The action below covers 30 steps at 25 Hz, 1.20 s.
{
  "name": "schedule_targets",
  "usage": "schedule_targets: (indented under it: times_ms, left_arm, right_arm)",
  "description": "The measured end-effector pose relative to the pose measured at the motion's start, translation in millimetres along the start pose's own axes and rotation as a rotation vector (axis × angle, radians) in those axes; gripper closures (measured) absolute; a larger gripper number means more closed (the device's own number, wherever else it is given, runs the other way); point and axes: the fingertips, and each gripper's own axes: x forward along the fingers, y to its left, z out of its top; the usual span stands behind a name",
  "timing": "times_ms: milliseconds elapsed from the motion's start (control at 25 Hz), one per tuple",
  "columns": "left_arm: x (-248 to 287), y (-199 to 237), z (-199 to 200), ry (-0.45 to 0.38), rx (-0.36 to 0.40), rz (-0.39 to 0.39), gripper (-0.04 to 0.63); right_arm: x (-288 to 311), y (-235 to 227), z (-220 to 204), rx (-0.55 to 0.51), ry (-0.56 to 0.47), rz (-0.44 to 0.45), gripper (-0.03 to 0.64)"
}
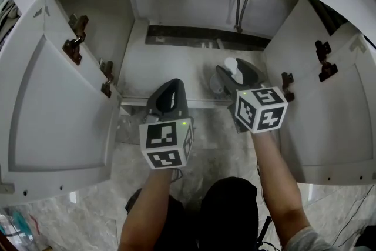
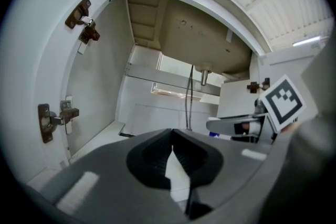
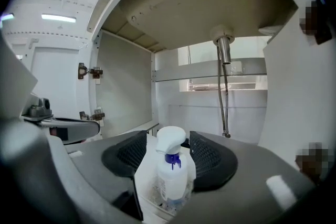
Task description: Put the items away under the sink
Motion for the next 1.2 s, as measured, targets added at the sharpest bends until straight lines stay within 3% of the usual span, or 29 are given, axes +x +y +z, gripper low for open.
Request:
schedule_targets:
  times_ms: [440,560,800,960,1200]
  left_arm:
    - [5.8,-7.4,-3.3,0.007,0.008,-0.004,0.584]
    - [6.5,-8.8,-3.4,0.009,0.010,-0.007,0.583]
    - [7.3,-13.0,-6.3,0.021,0.014,-0.006,0.583]
    - [4.7,-18.5,-10.7,0.045,0.041,-0.020,0.583]
    - [-7.5,-14.1,-3.6,0.062,0.004,-0.021,0.583]
  right_arm:
    - [-43.5,26.9,-9.0,-0.031,-0.042,-0.001,0.363]
    - [-56.2,37.3,-7.8,-0.026,-0.073,0.002,0.406]
    - [-66.9,44.7,-2.5,0.043,-0.120,0.015,0.613]
    - [-66.9,52.2,-4.4,0.084,-0.095,0.073,0.617]
    - [-79.4,58.6,6.6,0.121,-0.035,0.092,0.617]
